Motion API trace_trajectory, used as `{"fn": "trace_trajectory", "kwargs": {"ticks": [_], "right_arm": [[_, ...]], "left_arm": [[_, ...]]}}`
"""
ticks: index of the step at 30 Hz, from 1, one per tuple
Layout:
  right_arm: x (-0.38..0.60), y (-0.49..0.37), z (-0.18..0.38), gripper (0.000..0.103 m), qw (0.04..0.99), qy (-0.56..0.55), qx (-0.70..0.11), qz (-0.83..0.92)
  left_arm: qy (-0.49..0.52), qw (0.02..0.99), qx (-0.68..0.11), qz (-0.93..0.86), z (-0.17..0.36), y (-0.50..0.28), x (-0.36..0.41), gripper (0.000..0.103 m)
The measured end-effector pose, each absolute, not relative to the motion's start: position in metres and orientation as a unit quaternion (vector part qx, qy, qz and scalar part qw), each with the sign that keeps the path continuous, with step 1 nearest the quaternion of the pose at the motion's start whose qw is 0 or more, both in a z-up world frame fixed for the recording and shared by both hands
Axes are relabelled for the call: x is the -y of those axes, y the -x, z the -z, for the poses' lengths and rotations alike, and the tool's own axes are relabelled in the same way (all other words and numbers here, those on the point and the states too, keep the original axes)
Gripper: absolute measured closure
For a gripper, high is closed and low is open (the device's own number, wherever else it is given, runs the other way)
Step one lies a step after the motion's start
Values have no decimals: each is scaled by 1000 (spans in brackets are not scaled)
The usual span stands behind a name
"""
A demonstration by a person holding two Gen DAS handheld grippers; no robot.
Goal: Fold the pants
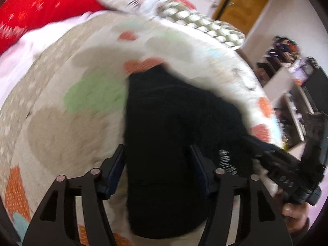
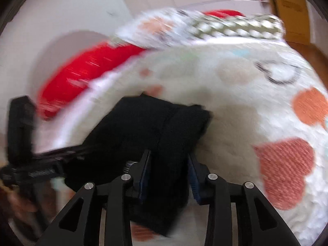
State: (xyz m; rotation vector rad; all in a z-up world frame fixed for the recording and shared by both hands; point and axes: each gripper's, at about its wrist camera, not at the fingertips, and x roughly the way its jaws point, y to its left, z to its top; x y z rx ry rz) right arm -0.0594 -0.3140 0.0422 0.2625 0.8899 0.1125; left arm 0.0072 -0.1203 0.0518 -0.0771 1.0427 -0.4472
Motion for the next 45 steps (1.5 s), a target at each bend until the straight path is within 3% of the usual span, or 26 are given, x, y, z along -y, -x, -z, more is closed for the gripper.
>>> {"fn": "trace_trajectory", "kwargs": {"ticks": [1, 10, 29, 35, 39, 45], "right_arm": [[317, 62, -41, 62, 892, -131, -429, -54], [314, 63, -92, 62, 916, -123, -373, -84], [286, -10, -39, 59, 900, -76, -424, -60], [289, 13, -62, 59, 905, -70, -415, -57], [290, 45, -73, 51, 911, -50, -407, -38], [281, 76, -46, 52, 896, -30, -442, -35]], "left_arm": [[47, 846, -488, 210, -52, -6, 114, 26], [-10, 885, -423, 195, -87, 15, 125, 25], [-22, 875, -449, 179, -47, 12, 148, 23], [-15, 878, -445, 178, -53, 18, 143, 24], [-17, 884, -436, 169, -59, 22, 138, 24], [-2, 892, -424, 156, -64, 29, 126, 24]]}}
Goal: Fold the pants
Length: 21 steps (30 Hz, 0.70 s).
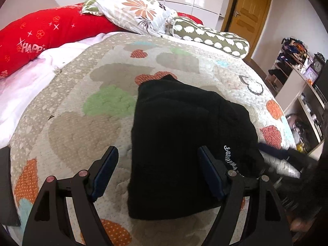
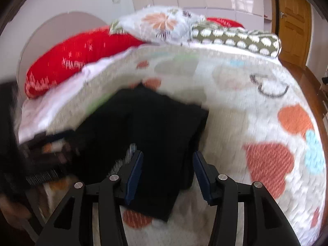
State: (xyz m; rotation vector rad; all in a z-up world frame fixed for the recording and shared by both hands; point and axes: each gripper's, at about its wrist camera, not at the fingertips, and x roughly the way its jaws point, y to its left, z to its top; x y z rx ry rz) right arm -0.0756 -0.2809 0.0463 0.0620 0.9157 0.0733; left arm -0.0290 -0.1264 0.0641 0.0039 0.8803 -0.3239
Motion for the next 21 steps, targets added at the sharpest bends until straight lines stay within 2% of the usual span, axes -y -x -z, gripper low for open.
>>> {"fn": "trace_trajectory", "kwargs": {"ticks": [3, 8, 10, 12, 16, 21], "right_arm": [[279, 79, -38, 52, 899, -29, -437, -25], [275, 89, -60, 51, 909, -31, -415, -31], [272, 94, -69, 48, 916, -35, -399, -34], [270, 98, -76, 40, 921, -37, -385, -33], [265, 102, -81, 39, 924, -43, -379, -31], [264, 106, -83, 33, 925, -50, -376, -23]], "left_arm": [[-5, 893, -425, 150, -65, 34, 124, 24], [-13, 904, -404, 141, -75, 46, 120, 24], [-7, 906, -400, 137, -77, 48, 118, 24], [-6, 908, -396, 136, -80, 53, 116, 24], [-16, 913, -386, 132, -85, 61, 115, 24], [-21, 918, -375, 127, -90, 71, 111, 23]]}}
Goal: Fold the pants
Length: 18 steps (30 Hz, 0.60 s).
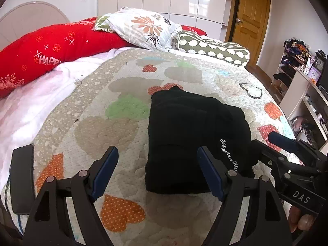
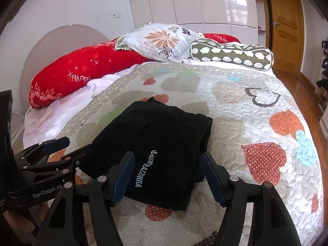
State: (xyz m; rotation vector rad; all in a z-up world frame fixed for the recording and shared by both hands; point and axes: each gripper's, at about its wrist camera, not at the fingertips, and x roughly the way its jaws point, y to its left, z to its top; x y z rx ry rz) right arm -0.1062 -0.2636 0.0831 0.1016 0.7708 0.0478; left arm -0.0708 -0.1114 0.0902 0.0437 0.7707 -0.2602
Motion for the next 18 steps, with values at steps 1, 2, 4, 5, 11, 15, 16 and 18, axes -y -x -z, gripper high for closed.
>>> {"fn": "trace_trajectory", "kwargs": {"ticks": [1, 2, 4, 5, 11, 15, 16, 18], "right_arm": [[263, 108, -83, 33, 925, -51, -376, -24], [263, 109, -83, 33, 925, -51, -377, -25], [259, 112, -84, 33, 925, -47, -376, -25], [258, 113, -85, 33, 925, -45, -376, -27], [254, 122, -88, 32, 925, -43, -376, -28], [254, 126, -92, 31, 927, -43, -372, -29], [253, 127, -92, 31, 927, -43, -372, -29], [253, 130, -92, 30, 927, -42, -372, -30]], "left_arm": [[-21, 920, -371, 123, -92, 73, 110, 23], [-22, 921, -369, 121, -93, 74, 110, 23], [-25, 924, -364, 117, -96, 78, 109, 23], [-26, 925, -361, 117, -97, 79, 108, 23], [-35, 923, -364, 119, -100, 87, 108, 23], [-34, 923, -364, 117, -101, 91, 107, 23], [-36, 923, -365, 117, -101, 92, 107, 23], [-38, 924, -364, 115, -101, 94, 107, 23]]}}
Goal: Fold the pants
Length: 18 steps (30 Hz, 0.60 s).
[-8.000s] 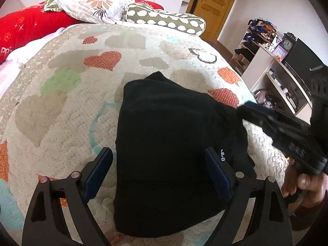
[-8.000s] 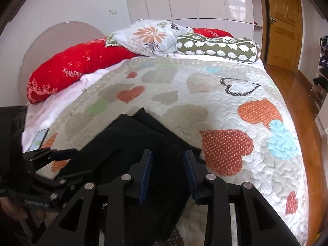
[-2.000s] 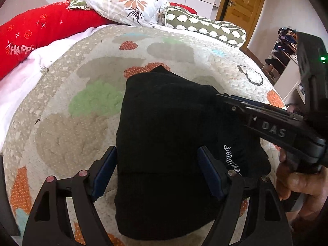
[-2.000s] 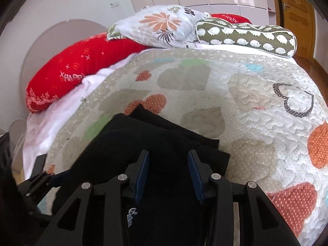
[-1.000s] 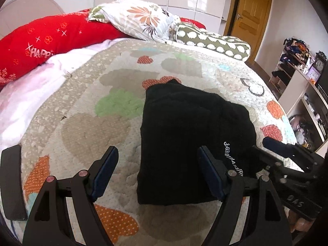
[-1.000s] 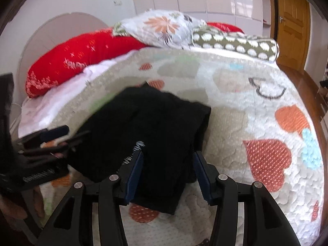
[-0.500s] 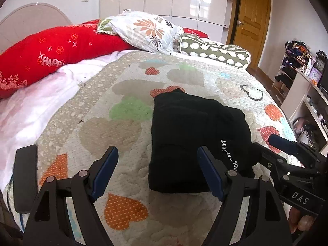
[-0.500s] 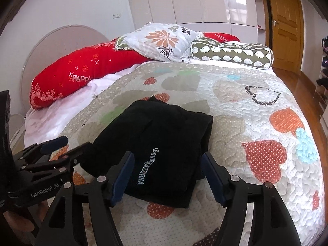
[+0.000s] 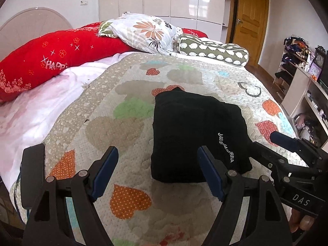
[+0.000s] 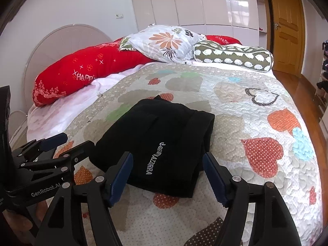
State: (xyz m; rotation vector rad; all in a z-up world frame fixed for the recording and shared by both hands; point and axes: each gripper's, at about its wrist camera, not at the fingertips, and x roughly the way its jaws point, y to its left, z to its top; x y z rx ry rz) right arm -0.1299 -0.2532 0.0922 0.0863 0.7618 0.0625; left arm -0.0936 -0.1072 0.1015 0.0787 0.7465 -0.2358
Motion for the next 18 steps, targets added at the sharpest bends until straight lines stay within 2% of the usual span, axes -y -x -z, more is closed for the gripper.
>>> {"fn": "trace_trajectory", "kwargs": {"ticks": [18], "right_arm": [[255, 135, -86, 28, 923, -48, -380, -32]], "left_arm": [[-51, 927, -352, 115, -106, 101, 111, 23]]}}
